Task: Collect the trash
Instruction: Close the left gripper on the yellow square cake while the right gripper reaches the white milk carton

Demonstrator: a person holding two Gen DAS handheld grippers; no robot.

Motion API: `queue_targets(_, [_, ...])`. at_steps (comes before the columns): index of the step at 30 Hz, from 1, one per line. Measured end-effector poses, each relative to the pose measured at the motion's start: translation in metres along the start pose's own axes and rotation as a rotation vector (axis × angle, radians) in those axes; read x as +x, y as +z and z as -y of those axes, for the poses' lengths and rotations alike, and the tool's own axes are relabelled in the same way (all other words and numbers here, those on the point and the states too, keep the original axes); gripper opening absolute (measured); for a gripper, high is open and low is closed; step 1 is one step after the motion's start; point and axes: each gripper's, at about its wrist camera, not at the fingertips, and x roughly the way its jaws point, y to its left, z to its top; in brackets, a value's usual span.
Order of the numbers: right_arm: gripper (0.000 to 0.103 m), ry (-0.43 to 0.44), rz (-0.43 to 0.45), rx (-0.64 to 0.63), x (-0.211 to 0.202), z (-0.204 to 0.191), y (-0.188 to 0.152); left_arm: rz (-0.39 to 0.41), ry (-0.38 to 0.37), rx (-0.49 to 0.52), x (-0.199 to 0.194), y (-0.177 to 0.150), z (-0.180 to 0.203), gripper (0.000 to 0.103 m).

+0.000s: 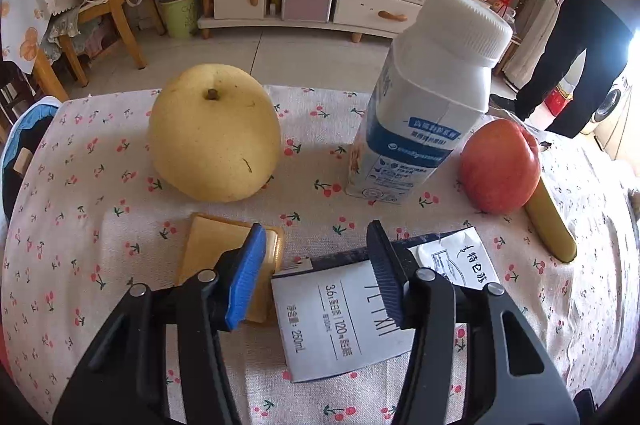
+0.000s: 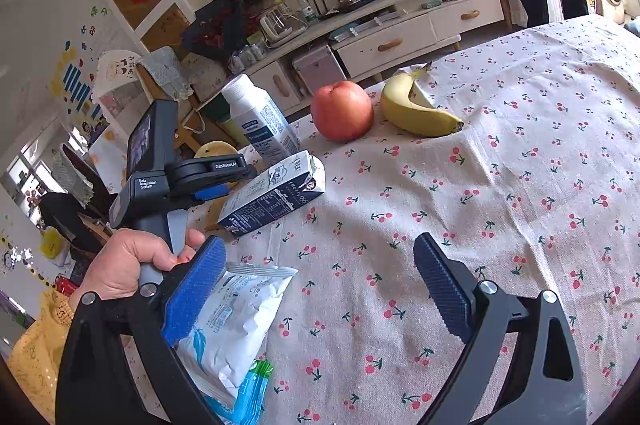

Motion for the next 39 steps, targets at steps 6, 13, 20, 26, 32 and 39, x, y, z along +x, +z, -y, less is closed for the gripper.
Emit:
queue_targets(6, [0.094,0.0,-0.006,0.024,-0.001,0.004,0.001,-0.071,-0.108,0.019,-0.004,-0.032,0.01,0.054])
queue_targets(13, [0.094,-0.002,-0.01,0.047,-0.002,0.009,0.001,-0.089,-0.253,0.081,-0.036,-0.059,0.016,0.054])
queue_targets(20, [0.094,0.014,-0.027,0.042,0.001,0.006,-0.001,0.041,-0.021,0.069,-0.033,-0.021,-0.032,0.063])
queue_targets(26, [0.094,0.019,-0.04,0.038,0.004,0.004,-0.001,0.007,0.04,0.133,-0.006,-0.01,-0.039,0.07])
queue_targets(32, [0.094,0.019,-0.056,0.026,0.008,0.002,-0.003,0.011,0.062,0.145,0.001,-0.007,-0.034,0.069])
queue_targets(39, [0.094,0.015,-0.064,0.017,0.009,0.0,-0.004,0.039,0.1,0.149,-0.003,-0.021,-0.034,0.065])
